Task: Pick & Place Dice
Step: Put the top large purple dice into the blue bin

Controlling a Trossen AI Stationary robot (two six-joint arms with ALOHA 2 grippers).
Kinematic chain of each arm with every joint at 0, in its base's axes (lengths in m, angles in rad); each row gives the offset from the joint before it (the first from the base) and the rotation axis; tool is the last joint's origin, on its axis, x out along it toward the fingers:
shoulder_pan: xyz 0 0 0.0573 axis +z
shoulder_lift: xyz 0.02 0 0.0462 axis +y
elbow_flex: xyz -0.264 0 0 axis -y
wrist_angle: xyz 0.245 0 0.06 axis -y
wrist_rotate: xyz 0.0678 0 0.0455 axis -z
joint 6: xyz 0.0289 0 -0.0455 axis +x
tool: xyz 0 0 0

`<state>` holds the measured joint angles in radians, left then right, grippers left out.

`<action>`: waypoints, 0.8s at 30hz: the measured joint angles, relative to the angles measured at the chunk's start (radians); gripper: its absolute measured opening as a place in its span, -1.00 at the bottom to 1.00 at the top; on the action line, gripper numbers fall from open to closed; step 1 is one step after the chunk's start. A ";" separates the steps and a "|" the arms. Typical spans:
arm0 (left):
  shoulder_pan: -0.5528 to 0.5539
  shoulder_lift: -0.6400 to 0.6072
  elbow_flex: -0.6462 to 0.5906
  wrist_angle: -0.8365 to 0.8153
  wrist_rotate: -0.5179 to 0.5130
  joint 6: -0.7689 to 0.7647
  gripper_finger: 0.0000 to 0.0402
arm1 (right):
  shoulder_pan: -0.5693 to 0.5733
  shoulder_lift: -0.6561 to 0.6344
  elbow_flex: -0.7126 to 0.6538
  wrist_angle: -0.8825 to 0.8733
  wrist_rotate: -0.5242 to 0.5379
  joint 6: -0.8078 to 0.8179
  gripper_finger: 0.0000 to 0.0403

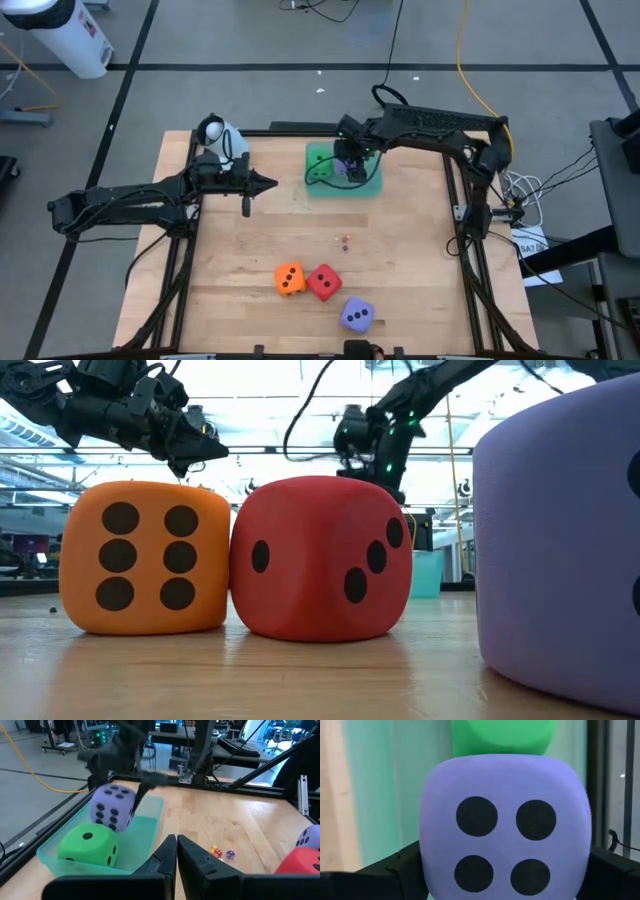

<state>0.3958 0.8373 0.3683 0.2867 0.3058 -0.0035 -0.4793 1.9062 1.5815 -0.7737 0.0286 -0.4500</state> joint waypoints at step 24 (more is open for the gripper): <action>0.000 0.000 0.000 -0.005 0.000 0.025 -0.89 | -0.008 0.077 0.001 0.072 -0.030 -0.064 0.97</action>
<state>0.3958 0.8375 0.3683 0.2813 0.3054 0.0219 -0.4870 1.9831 1.5822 -0.7016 -0.0016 -0.5138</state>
